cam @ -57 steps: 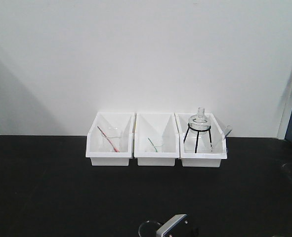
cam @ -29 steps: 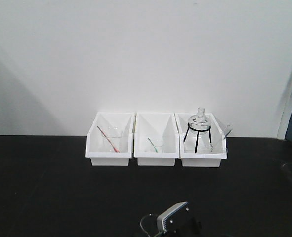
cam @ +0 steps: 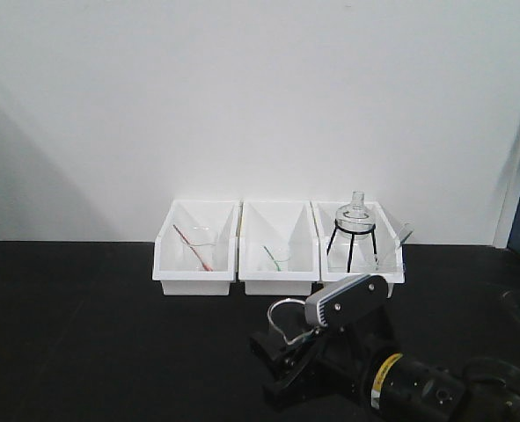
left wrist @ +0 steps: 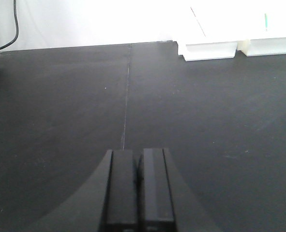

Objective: Pick beaker and place in left cabinet

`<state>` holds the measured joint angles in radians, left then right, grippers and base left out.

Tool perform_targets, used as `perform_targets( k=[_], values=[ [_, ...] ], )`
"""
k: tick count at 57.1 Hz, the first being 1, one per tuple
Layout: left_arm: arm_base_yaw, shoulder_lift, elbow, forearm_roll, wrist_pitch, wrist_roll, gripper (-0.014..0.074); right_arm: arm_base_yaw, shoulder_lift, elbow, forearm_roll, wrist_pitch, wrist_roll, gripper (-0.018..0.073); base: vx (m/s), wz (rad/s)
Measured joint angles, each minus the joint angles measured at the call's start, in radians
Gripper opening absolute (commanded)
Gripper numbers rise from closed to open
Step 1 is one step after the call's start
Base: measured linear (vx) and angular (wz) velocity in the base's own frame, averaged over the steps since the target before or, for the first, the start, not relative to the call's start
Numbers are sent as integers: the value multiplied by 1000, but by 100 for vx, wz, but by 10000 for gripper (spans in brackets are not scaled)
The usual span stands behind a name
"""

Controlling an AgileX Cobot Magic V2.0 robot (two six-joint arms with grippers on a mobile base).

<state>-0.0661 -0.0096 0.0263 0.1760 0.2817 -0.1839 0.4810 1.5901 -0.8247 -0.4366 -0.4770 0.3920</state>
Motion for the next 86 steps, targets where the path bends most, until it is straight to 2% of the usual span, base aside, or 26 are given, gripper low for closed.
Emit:
perform_targets(
  k=[9,22,64,86],
  values=[
    [0,0,0,0,0,0,4,0,-68,-32,-1,95,16,196,0,0],
    [0,0,0,0,0,0,4,0,-81,-30,-2,138,17,193,0,0],
    [0,0,0,0,0,0,4,0,-82,-30,-2,148,17,193,-1,5],
    [0,0,0,0,0,0,4,0,-82,-30,-2,151,17,193,-8,51]
  ],
)
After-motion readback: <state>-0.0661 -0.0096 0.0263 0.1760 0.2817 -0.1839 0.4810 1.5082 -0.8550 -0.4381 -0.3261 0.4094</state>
